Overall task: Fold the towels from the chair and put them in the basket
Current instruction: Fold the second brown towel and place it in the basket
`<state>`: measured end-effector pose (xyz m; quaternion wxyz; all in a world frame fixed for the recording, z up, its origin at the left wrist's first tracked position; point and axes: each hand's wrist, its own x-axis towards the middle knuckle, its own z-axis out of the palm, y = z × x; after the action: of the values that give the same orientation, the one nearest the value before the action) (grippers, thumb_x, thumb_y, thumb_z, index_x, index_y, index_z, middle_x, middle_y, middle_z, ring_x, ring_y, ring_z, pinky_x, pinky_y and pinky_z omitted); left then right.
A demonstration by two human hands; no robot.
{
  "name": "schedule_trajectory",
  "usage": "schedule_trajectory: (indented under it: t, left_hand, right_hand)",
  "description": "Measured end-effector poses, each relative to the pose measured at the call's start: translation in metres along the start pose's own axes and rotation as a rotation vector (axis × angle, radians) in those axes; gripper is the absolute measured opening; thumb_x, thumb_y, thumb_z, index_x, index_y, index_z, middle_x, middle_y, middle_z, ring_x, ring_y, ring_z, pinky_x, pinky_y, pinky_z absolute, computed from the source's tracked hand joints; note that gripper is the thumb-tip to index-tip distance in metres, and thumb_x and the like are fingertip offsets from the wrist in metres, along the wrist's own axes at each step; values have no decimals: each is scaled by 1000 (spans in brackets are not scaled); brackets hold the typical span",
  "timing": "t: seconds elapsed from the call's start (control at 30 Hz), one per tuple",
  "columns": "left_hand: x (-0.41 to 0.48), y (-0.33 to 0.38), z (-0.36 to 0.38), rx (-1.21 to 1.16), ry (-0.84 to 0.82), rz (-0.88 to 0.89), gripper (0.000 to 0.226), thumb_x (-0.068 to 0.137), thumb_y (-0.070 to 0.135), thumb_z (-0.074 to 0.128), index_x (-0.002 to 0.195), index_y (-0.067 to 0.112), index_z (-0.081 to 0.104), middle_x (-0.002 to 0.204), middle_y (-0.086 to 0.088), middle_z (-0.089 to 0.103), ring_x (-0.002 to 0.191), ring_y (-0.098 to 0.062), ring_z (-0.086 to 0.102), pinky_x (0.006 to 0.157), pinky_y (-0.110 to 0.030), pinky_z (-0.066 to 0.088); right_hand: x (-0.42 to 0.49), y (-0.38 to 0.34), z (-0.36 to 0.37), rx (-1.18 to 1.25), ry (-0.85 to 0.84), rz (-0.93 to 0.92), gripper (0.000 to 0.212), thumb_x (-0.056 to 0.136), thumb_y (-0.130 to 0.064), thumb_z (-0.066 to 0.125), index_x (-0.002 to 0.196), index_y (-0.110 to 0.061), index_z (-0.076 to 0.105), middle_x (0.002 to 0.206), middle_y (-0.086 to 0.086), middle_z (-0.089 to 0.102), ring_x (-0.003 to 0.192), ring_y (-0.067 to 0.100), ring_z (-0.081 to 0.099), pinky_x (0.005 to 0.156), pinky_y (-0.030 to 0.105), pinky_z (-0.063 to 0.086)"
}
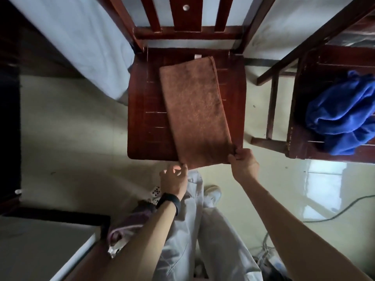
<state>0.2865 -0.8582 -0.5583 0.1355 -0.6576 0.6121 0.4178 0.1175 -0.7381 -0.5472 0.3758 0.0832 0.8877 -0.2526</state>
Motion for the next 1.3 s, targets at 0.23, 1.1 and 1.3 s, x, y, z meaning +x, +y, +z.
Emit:
schedule_trajectory:
  t: [0.23, 1.1, 1.3]
  left_hand:
    - [2, 3, -8, -401, -106, -134, 13, 91, 27, 63, 78, 25, 60, 87, 0, 70, 74, -18, 70, 55, -23, 55]
    - [5, 80, -155, 13, -270, 398, 10, 85, 32, 74, 93, 29, 69, 78, 3, 74, 66, -6, 69, 67, -21, 53]
    - [75, 128, -130, 50, -198, 391, 34, 90, 44, 65, 109, 17, 70, 95, 5, 68, 90, -10, 65, 79, -23, 47]
  right_hand:
    - [-5, 1, -5, -22, -134, 79, 31, 86, -28, 68, 117, -22, 70, 113, 3, 71, 107, 25, 63, 87, 26, 47]
    - [-83, -73, -58, 193, -145, -134, 21, 83, -19, 77, 100, -32, 75, 87, -8, 74, 78, 1, 68, 74, 16, 51]
    - [-9, -124, -39, 147, -76, -128, 24, 87, -41, 69, 109, -31, 72, 104, -6, 71, 98, 15, 67, 91, 35, 55]
